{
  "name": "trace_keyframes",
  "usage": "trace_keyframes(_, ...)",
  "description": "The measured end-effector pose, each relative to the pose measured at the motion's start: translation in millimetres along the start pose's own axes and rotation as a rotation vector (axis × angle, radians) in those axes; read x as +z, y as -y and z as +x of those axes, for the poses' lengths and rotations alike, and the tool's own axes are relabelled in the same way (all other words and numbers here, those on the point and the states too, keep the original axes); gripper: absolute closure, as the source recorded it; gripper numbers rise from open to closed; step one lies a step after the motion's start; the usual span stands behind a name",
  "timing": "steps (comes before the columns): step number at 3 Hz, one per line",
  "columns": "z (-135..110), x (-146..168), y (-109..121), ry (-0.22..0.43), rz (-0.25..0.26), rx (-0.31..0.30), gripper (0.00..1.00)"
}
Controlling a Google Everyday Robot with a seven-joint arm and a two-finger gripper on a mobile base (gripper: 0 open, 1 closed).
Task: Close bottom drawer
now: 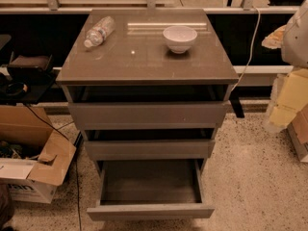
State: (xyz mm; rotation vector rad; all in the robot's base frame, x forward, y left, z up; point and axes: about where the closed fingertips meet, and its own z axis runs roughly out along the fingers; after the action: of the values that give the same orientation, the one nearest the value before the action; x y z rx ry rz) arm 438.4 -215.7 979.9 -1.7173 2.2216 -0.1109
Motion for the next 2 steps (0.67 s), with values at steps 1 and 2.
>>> trace_keyframes(1, 0.0, 0.0, 0.0, 0.0, 0.0, 0.0, 0.0)
trace_keyframes(2, -0.7, -1.4, 0.4, 0.002, 0.007, 0.0, 0.11)
